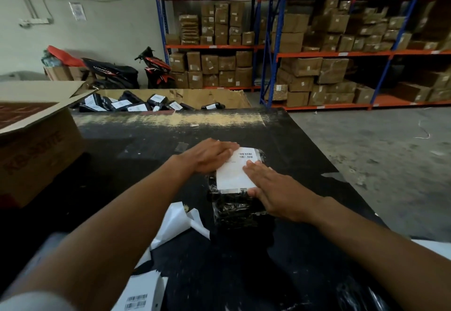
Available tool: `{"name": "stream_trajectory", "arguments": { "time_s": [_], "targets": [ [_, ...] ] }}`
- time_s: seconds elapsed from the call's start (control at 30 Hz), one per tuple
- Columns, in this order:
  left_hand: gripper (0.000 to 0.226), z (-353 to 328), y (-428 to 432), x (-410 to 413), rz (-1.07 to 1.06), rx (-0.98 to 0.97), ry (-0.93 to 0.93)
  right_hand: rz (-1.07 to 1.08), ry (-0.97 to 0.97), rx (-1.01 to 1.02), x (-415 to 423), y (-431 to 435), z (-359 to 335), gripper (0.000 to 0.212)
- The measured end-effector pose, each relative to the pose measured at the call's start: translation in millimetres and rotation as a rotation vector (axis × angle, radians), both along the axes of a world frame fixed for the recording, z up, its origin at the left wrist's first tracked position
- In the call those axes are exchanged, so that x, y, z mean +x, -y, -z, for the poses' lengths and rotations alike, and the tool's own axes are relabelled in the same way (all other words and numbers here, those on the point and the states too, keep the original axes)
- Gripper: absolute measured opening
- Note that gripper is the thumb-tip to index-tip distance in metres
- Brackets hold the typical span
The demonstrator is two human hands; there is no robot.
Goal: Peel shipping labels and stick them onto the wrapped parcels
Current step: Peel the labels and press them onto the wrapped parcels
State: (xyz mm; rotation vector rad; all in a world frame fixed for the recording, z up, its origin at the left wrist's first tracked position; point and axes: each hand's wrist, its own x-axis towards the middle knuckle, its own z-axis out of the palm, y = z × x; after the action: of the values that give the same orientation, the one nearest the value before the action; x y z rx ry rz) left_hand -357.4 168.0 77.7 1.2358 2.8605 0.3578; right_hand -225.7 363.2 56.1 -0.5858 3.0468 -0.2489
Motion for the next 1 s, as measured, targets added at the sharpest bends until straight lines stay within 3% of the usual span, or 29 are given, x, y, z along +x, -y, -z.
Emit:
{"name": "stream_trajectory", "arguments": {
  "time_s": [0.3,0.43,0.63,0.8,0.9,1.0],
  "targets": [
    [0.042,-11,37,5,-0.214,0.115,-0.054,0.011,0.005,-0.011,-1,1,4,0.061],
    [0.044,-7,22,4,-0.135,0.116,-0.053,0.009,0.000,0.006,-1,1,1,0.061],
    [0.042,2,34,7,-0.181,0.102,-0.042,0.017,0.020,-0.012,1,3,0,0.061],
    [0.046,0,39,1,-0.422,0.080,-0.059,0.036,0.021,-0.003,2,2,0,0.061],
    [0.046,2,38,19,-0.501,0.284,0.025,0.042,0.027,-0.005,1,4,-2,0.062],
    [0.047,16,13,39,-0.542,0.482,0.233,0.080,-0.009,-0.089,0,8,-5,0.056]
  ]
}}
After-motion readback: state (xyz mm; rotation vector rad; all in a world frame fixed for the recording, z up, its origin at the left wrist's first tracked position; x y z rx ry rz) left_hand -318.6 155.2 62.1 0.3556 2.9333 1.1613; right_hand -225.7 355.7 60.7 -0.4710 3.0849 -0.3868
